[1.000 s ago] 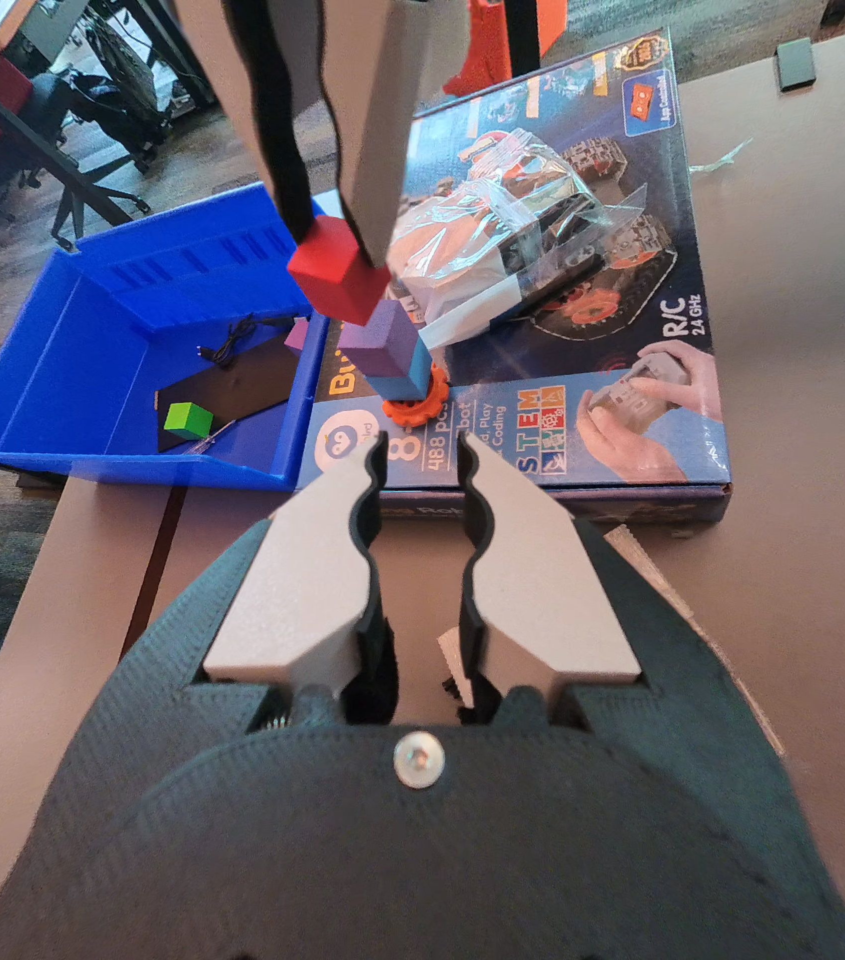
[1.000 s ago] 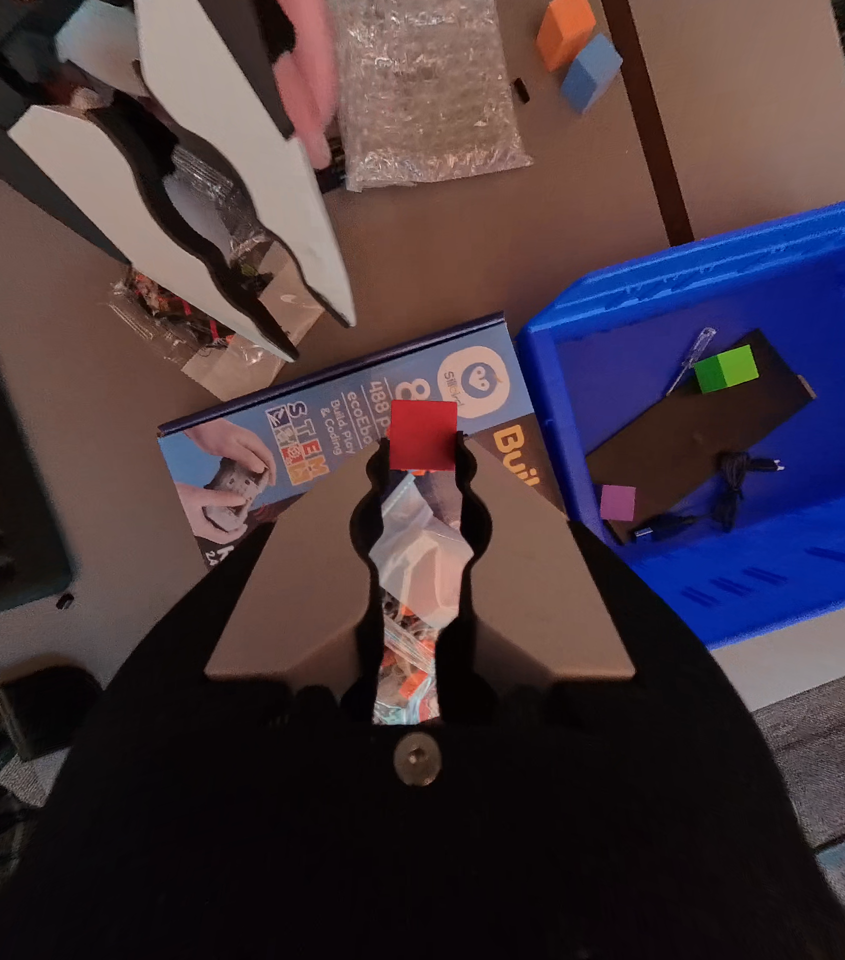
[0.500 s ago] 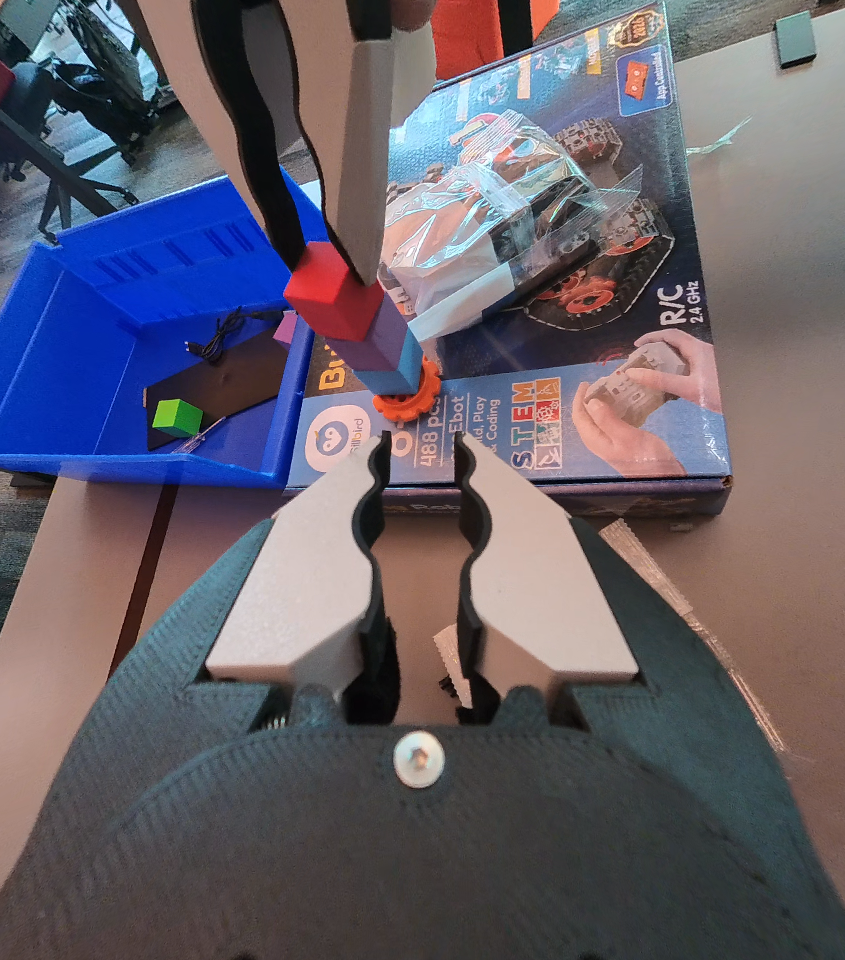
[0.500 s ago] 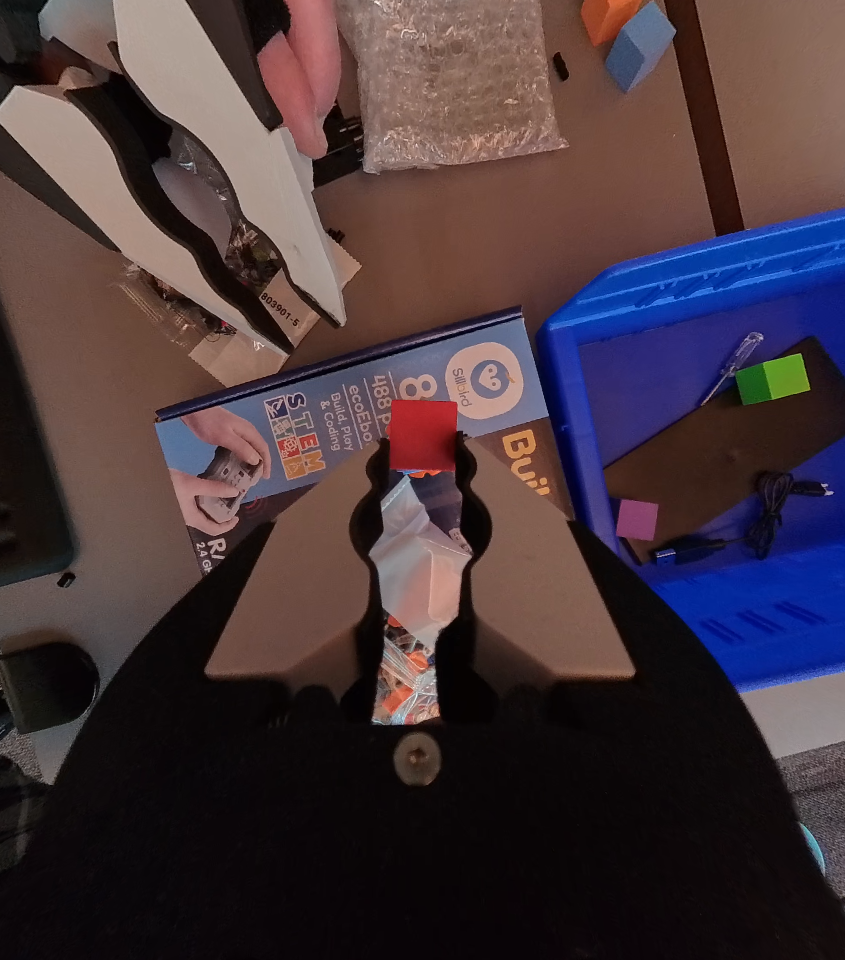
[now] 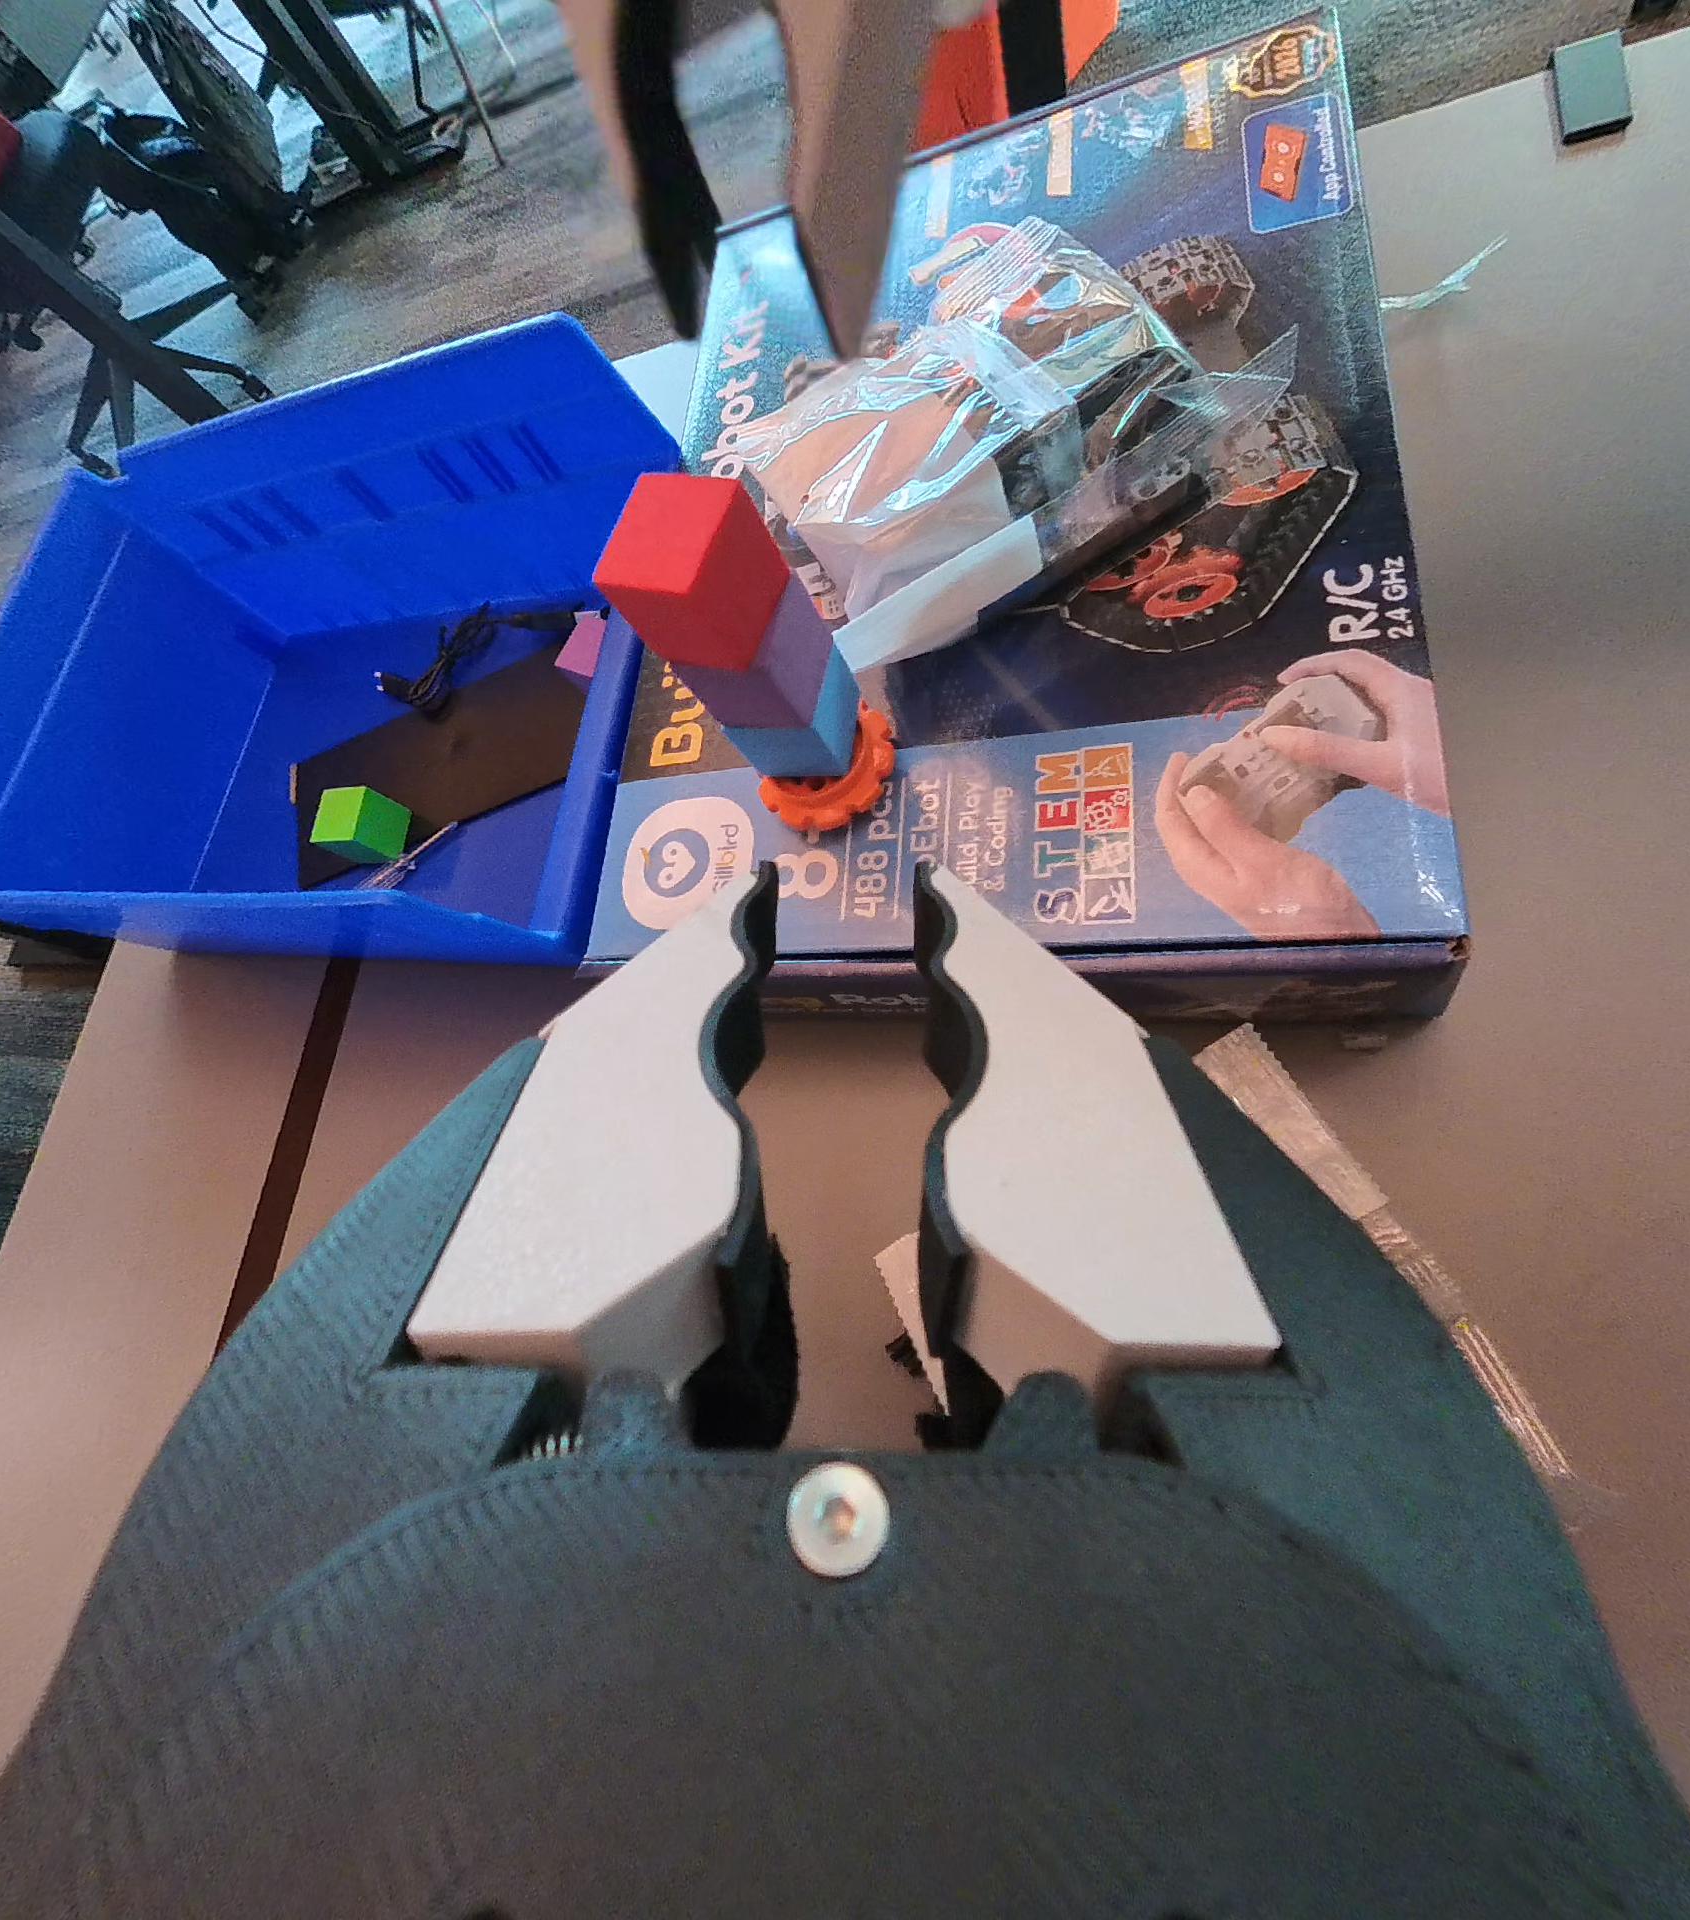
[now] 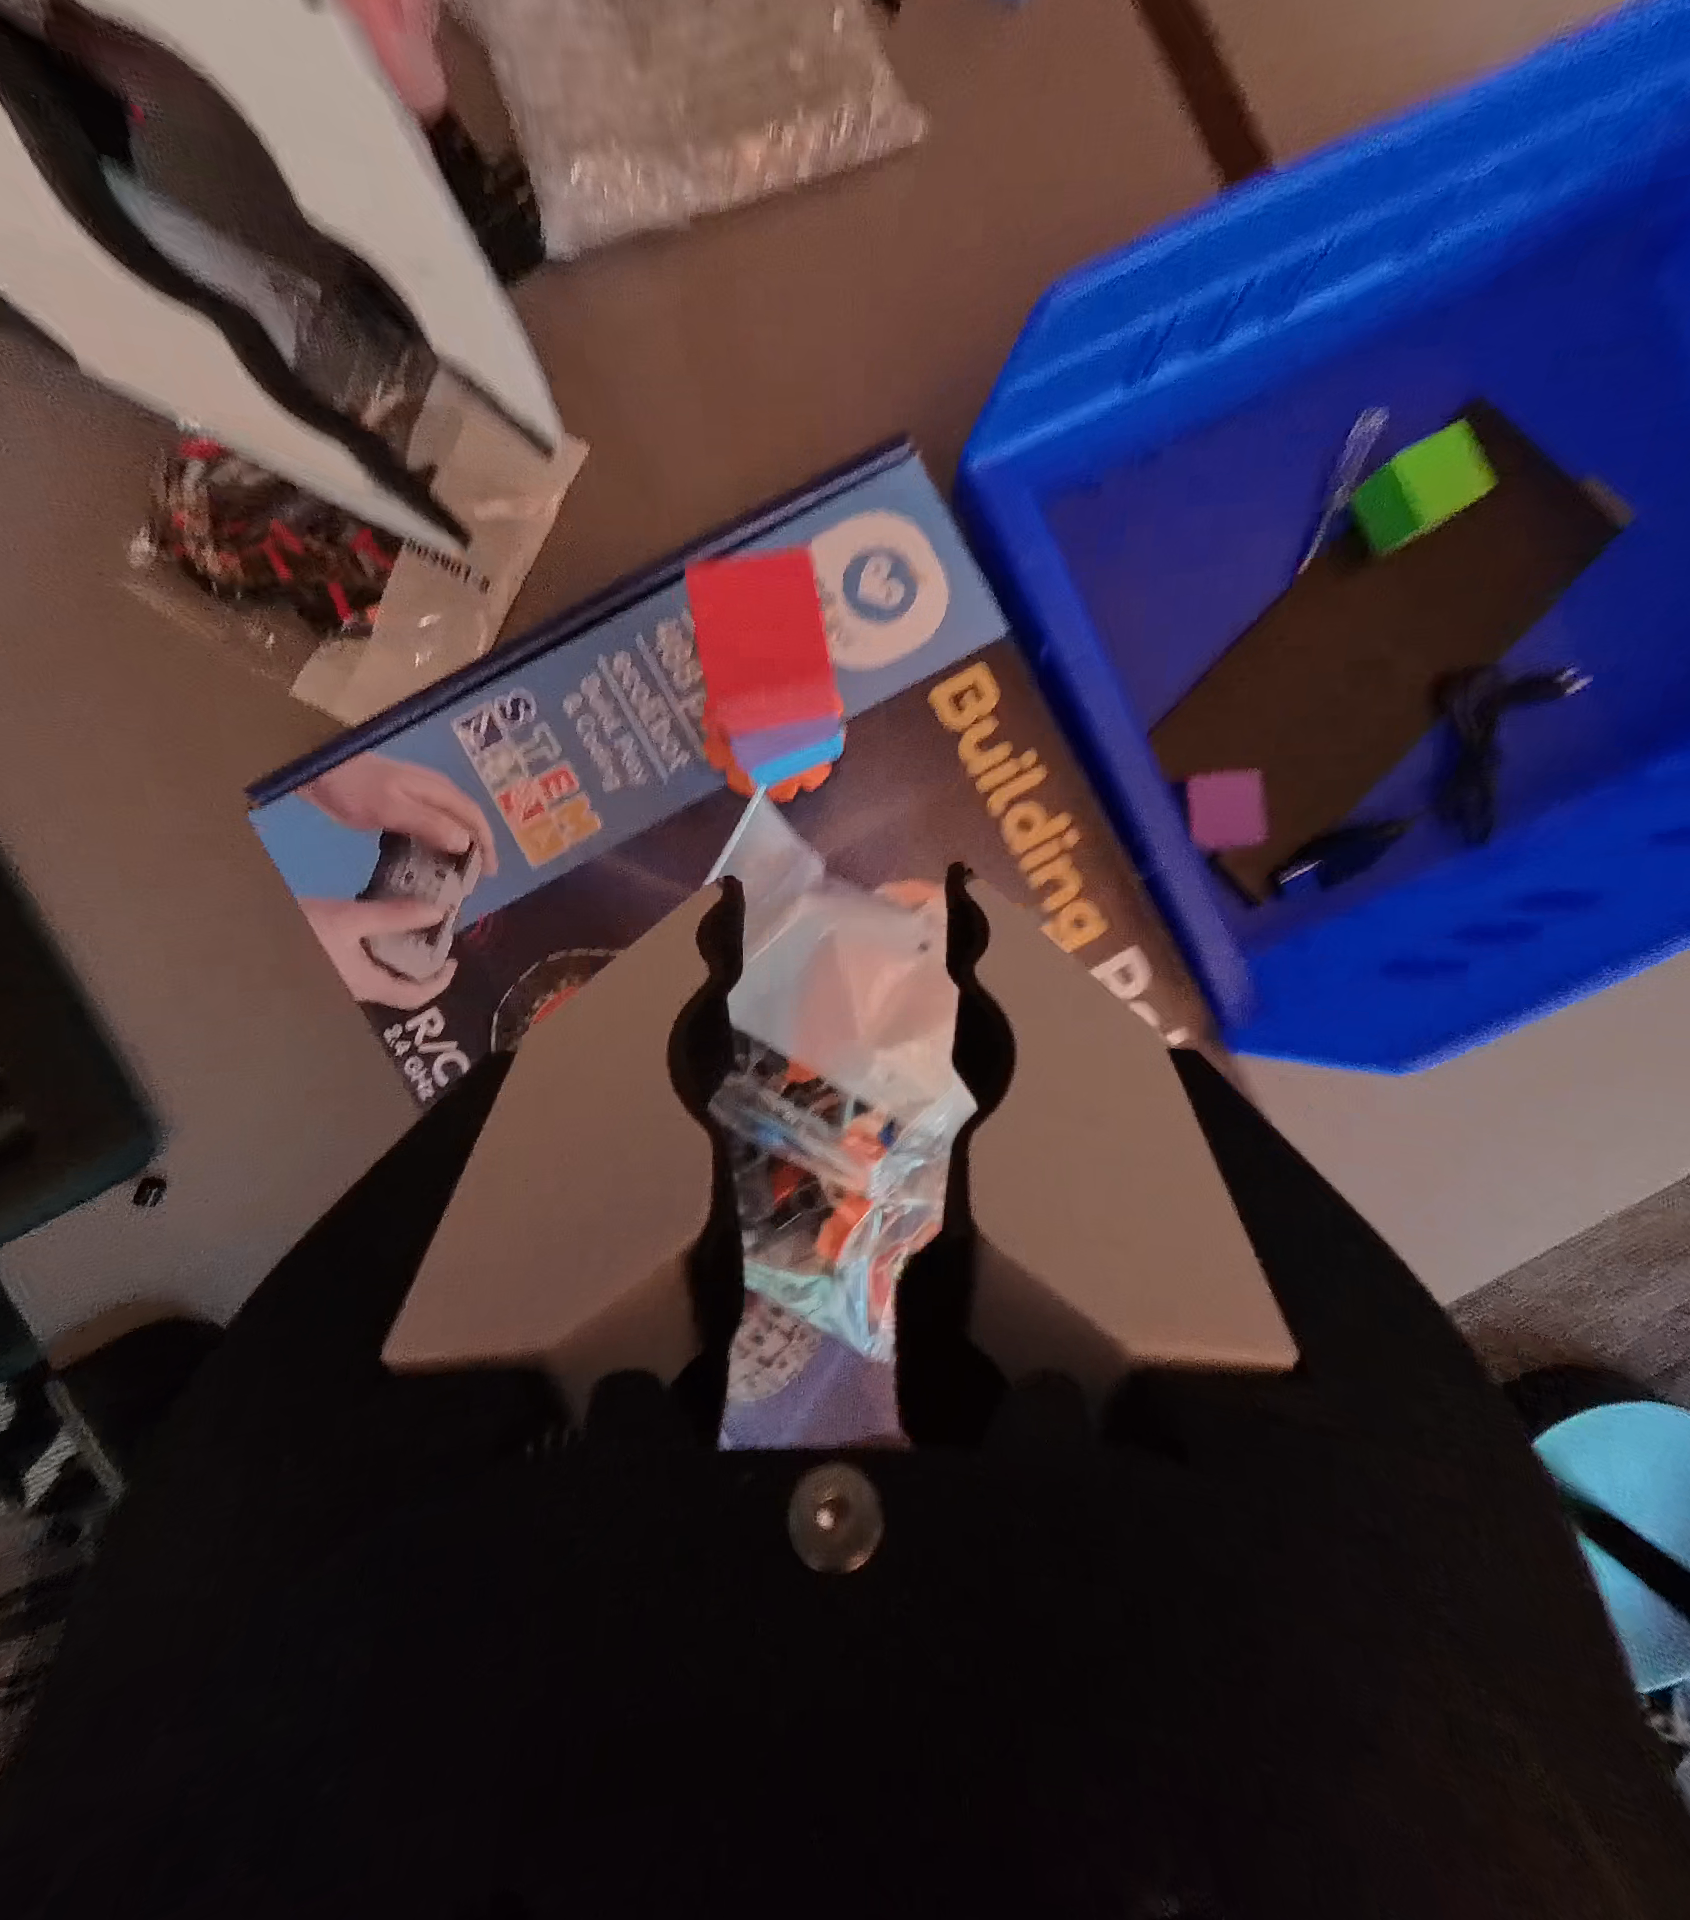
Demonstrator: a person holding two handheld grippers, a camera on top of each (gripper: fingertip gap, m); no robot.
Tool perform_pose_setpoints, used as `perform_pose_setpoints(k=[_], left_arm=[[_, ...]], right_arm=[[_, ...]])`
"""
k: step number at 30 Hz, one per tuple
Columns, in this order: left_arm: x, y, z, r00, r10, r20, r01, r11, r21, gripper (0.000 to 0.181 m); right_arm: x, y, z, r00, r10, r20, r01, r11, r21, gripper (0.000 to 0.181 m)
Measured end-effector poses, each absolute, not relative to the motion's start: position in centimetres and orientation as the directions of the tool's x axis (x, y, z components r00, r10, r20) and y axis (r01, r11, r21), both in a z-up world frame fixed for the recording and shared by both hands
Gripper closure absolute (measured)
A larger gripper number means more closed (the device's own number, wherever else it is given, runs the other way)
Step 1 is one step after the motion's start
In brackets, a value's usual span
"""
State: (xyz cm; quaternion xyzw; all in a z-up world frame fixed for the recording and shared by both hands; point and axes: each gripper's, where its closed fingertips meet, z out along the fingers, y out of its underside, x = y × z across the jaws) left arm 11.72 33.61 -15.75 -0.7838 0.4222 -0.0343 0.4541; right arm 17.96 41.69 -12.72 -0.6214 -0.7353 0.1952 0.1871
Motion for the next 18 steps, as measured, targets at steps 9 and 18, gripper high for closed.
perform_pose_setpoints(k=[9,18], left_arm=[[11.8,33.4,-15.8,0.638,-0.694,-0.333,-0.636,-0.231,-0.736,0.157],[11.4,33.6,-16.0,0.641,-0.693,-0.329,-0.637,-0.242,-0.732,0.157]], right_arm=[[22.0,40.1,-18.8,-0.081,0.994,-0.079,0.874,0.033,-0.485,0.163],[21.5,43.8,-15.0,-0.044,0.998,0.043,0.865,0.059,-0.499,0.147]])
